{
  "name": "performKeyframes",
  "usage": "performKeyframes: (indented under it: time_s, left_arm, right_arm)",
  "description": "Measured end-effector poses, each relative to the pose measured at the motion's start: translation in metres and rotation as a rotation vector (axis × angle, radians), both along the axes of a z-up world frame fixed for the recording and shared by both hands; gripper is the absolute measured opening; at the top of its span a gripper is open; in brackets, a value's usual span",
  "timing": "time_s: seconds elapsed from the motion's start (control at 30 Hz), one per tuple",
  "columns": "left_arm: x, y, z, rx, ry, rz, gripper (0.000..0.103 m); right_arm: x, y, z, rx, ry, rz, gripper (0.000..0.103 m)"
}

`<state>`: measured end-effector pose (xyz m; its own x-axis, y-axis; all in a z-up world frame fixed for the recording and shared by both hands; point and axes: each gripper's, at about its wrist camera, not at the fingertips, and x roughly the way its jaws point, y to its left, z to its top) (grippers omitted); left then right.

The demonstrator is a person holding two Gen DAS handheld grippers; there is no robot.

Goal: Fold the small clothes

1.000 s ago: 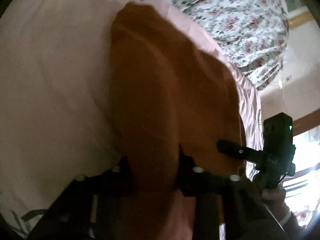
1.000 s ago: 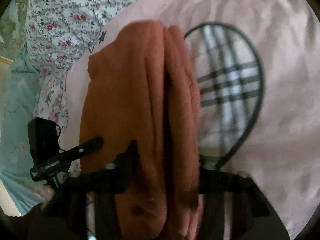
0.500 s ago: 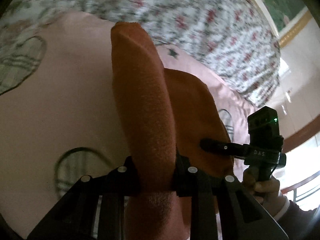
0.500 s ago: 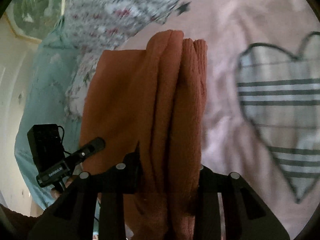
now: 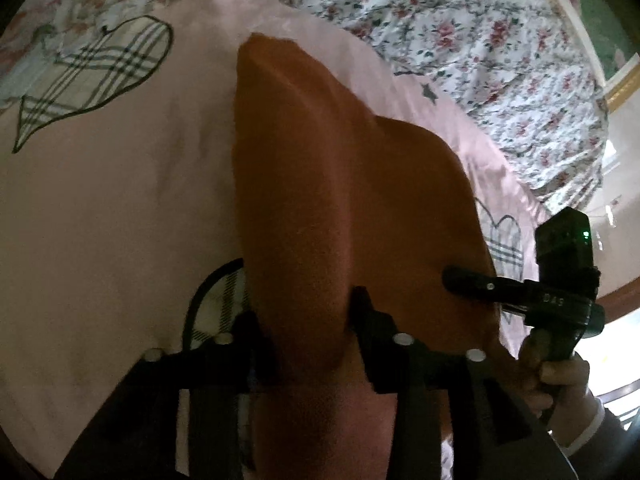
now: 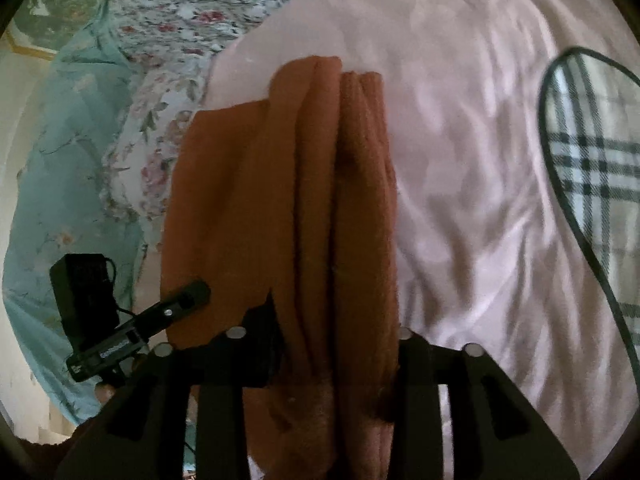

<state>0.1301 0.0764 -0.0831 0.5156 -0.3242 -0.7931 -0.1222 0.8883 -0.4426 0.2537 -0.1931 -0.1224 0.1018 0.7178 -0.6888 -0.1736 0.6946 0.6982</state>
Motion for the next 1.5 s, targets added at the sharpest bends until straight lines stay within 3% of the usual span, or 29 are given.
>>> performKeyframes:
  time_s: [0.07, 0.23, 0.33, 0.43, 0.6, 0.63, 0.67, 0.73, 0.9, 0.97, 1.03, 1.17, 1.43, 1.5]
  left_arm:
    - [-0.006, 0.002, 0.002, 0.014, 0.005, 0.012, 0.050]
    - [-0.026, 0.012, 0.017, 0.053, -0.024, 0.056, 0.058]
    - [-0.030, 0.016, 0.021, 0.049, -0.031, 0.069, 0.058]
    - [-0.027, 0.015, 0.020, 0.058, -0.024, 0.070, 0.058]
    - [-0.023, 0.014, 0.017, 0.056, -0.012, 0.067, 0.058]
    - [-0.021, 0.014, 0.016, 0.052, -0.006, 0.064, 0.058]
    - [-0.020, 0.015, 0.015, 0.051, -0.001, 0.063, 0.058]
    - [-0.018, 0.015, 0.015, 0.050, -0.001, 0.059, 0.058]
    - [-0.013, 0.012, 0.021, 0.058, -0.014, 0.049, 0.058]
    - [-0.010, 0.011, 0.020, 0.065, -0.012, 0.047, 0.058]
    - [-0.007, 0.009, 0.015, 0.078, 0.008, 0.048, 0.058]
    - [-0.001, 0.010, 0.000, 0.092, 0.055, 0.064, 0.060]
    - [0.012, 0.013, -0.012, 0.130, 0.088, 0.082, 0.066]
    - [0.009, 0.012, -0.007, 0.143, 0.089, 0.081, 0.066]
  right_arm:
    - [-0.003, -0.009, 0.005, -0.034, -0.008, -0.033, 0.053]
    - [-0.012, -0.034, 0.049, -0.151, -0.171, -0.125, 0.054]
    - [-0.014, -0.029, 0.068, -0.118, -0.238, -0.099, 0.053]
    - [-0.006, -0.008, 0.061, -0.131, -0.211, -0.061, 0.042]
    - [0.008, 0.005, 0.030, -0.127, -0.119, -0.078, 0.035]
    - [0.010, 0.003, 0.026, -0.124, -0.105, -0.092, 0.031]
    - [0.012, -0.001, 0.025, -0.111, -0.094, -0.110, 0.015]
    - [0.012, -0.010, 0.035, -0.039, -0.101, -0.130, 0.011]
    - [-0.005, -0.028, 0.083, 0.070, -0.238, -0.158, 0.010]
    - [-0.005, -0.034, 0.075, 0.014, -0.228, -0.170, 0.010]
    - [0.000, -0.034, 0.049, -0.054, -0.161, -0.172, 0.010]
    - [0.004, -0.027, 0.018, -0.108, -0.116, -0.160, 0.010]
    - [0.009, -0.022, 0.010, -0.145, -0.127, -0.151, 0.012]
    - [0.006, -0.027, 0.017, -0.151, -0.129, -0.166, 0.019]
